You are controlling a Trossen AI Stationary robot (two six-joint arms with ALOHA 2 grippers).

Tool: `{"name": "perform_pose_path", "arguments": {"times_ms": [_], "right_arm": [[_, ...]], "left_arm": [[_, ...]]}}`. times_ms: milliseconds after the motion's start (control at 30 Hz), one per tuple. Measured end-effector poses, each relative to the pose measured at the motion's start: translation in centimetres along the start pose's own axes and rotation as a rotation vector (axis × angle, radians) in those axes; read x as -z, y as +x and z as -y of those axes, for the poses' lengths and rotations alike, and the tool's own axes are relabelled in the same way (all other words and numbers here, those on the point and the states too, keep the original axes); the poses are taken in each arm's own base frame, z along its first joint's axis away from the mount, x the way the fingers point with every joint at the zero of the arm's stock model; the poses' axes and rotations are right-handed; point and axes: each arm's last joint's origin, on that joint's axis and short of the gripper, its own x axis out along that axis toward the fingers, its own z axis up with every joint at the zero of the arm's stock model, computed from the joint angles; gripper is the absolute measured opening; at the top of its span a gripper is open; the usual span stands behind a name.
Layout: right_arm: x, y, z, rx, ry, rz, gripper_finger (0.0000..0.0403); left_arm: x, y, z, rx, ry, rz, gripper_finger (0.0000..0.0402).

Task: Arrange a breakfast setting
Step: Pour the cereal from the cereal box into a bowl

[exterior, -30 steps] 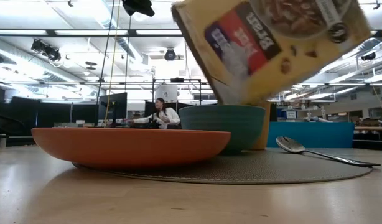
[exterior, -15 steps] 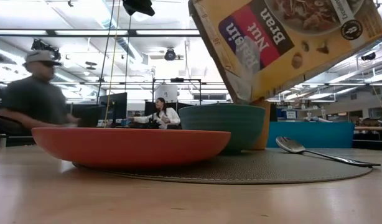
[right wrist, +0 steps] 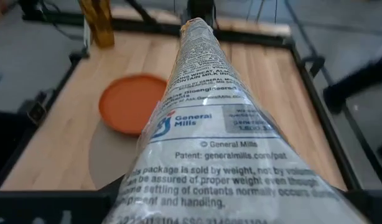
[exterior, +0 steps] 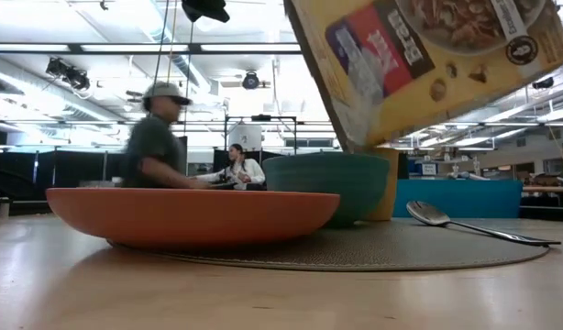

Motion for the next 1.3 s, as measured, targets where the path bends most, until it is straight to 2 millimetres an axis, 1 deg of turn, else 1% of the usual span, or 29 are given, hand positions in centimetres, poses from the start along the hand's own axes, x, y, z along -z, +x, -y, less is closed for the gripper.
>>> {"name": "perform_pose_path", "arguments": {"times_ms": [233, 333, 467, 700, 800, 933, 1000, 1100, 1200, 1300], "right_arm": [[0.2, -1.6, 0.2, -0.019, -0.03, 0.083, 0.0171], [1.1, -2.0, 0.2, -0.018, -0.022, 0.114, 0.0171], [3.2, -1.7, 0.1, -0.023, 0.011, 0.14, 0.0171], [7.5, -1.0, 0.0, -0.031, 0.047, 0.247, 0.0171], [9.1, -1.1, -0.1, -0.043, 0.055, 0.324, 0.0171], [11.1, -1.3, -0.1, -0.049, 0.066, 0.421, 0.0171], [12.0, -1.4, -0.1, -0.054, 0.072, 0.459, 0.0171], [13.2, -1.5, -0.2, -0.086, 0.07, 0.499, 0.0171], [13.2, -1.4, -0.3, -0.114, 0.056, 0.496, 0.0171], [12.8, -1.4, -0.3, -0.11, 0.037, 0.553, 0.0171]], "left_arm": [[-0.3, -0.2, 0.0, -0.005, 0.028, 0.041, 0.016], [-0.3, -0.9, 0.0, -0.007, 0.037, 0.058, 0.016], [-0.4, -2.9, 0.0, -0.019, 0.077, 0.143, 0.016], [-0.6, -6.3, 0.3, -0.004, 0.098, 0.304, 0.016], [-0.5, -7.0, 0.5, 0.003, 0.097, 0.326, 0.016], [-0.5, -7.4, 0.7, 0.01, 0.103, 0.348, 0.016], [-0.4, -7.0, 0.7, 0.012, 0.103, 0.339, 0.016], [0.8, -4.8, 0.8, 0.014, 0.1, 0.321, 0.016], [2.8, -2.1, 0.6, 0.006, 0.069, 0.333, 0.016], [4.8, 0.3, 0.5, -0.009, 0.038, 0.39, 0.016]]}}
